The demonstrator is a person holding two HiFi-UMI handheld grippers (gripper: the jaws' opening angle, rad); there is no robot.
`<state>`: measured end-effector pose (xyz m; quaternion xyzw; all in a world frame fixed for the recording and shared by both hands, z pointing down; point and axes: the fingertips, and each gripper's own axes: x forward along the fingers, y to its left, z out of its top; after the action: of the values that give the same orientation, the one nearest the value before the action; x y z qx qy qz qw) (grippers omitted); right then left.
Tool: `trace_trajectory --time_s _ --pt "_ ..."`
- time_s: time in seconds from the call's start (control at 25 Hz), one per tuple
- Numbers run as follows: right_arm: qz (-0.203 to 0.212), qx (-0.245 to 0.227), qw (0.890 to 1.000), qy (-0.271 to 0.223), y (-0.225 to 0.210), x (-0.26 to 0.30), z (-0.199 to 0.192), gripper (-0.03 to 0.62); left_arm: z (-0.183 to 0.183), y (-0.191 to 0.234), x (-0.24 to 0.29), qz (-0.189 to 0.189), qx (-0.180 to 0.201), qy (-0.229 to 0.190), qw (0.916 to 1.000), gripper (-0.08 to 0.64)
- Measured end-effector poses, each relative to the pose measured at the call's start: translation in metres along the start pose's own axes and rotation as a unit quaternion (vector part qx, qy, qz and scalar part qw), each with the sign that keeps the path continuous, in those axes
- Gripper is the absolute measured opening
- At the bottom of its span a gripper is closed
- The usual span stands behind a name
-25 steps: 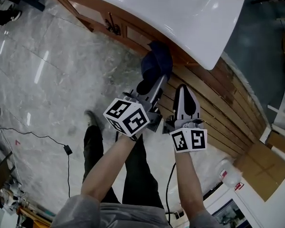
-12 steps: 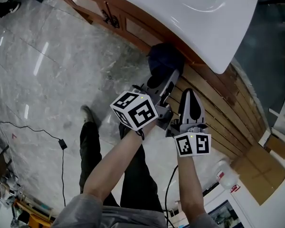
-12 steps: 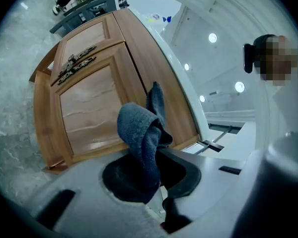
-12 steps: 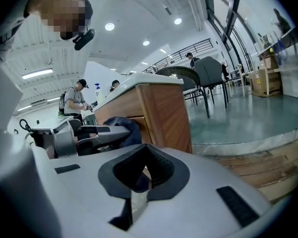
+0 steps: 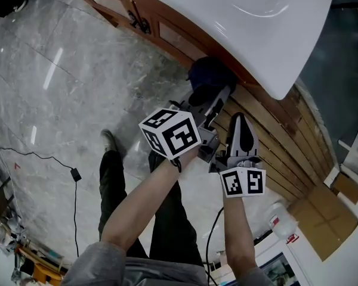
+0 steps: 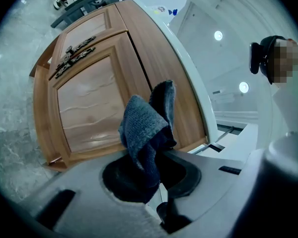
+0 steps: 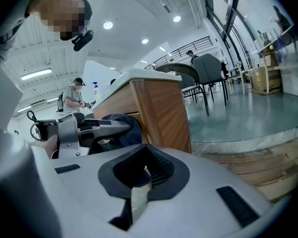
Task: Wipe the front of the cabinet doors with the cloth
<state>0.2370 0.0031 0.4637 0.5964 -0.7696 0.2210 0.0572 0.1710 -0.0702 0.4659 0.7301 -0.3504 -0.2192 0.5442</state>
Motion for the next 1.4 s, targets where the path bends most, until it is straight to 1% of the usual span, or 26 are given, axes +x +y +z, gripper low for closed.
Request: trace_trajectory --time_s 0.24,0.52,0.68,0.92,1.2,1.4 --pt "0.006 0.003 1.000 0.004 0.001 0.007 -0.005 0.010 0.002 0.032 0.002 0.033 -0.025 0.000 0.9992 0.054" --pt "0.012 0.006 1.000 0.021 0.005 0.017 -0.021 0.011 0.001 0.062 0.007 0.051 -0.038 -0.001 0.9980 0.054" --pt "0.015 0.008 1.000 0.024 0.006 0.021 -0.022 0.011 -0.008 0.084 0.008 0.076 -0.056 0.001 0.9955 0.054" --pt "0.020 0.009 0.999 0.028 0.009 0.033 -0.022 0.011 -0.026 0.126 0.009 0.117 -0.070 0.009 0.9906 0.054" --pt "0.028 0.012 0.999 0.026 0.015 0.041 -0.018 0.011 -0.041 0.157 0.011 0.145 -0.068 0.027 0.9868 0.054" --pt "0.040 0.003 0.999 0.027 0.023 0.047 -0.016 0.011 -0.046 0.170 0.012 0.154 -0.070 0.033 0.9850 0.054"
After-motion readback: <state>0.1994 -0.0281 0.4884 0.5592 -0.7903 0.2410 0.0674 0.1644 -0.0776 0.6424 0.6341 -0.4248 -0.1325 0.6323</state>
